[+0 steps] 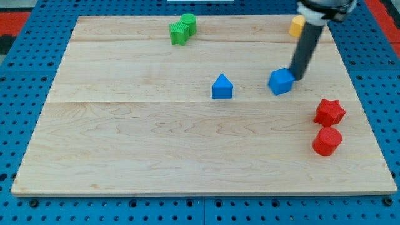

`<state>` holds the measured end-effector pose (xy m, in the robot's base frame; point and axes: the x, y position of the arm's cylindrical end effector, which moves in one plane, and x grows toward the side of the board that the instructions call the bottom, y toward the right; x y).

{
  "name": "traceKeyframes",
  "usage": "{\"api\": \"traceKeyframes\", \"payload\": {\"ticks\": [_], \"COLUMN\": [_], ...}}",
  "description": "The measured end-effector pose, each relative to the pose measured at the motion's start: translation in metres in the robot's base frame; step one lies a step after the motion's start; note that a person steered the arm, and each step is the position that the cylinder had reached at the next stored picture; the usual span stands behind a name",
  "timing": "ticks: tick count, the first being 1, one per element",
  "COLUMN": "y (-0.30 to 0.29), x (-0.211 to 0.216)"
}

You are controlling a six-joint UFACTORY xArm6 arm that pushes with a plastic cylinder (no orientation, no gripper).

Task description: Push the red circle into the red star

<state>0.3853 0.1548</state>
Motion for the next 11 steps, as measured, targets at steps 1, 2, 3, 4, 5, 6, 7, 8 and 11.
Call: {"api": "traceKeyframes", "payload": {"ticks": [1,2,3,4,5,6,7,8,11], "y": [-0.081,-0.051,-0.054,-0.06,-0.003,0.038,0.054,0.046,0.087], "x": [0.022,0.088,0.153,0.195,0.199,0.191,0.179,0.149,0.139]}}
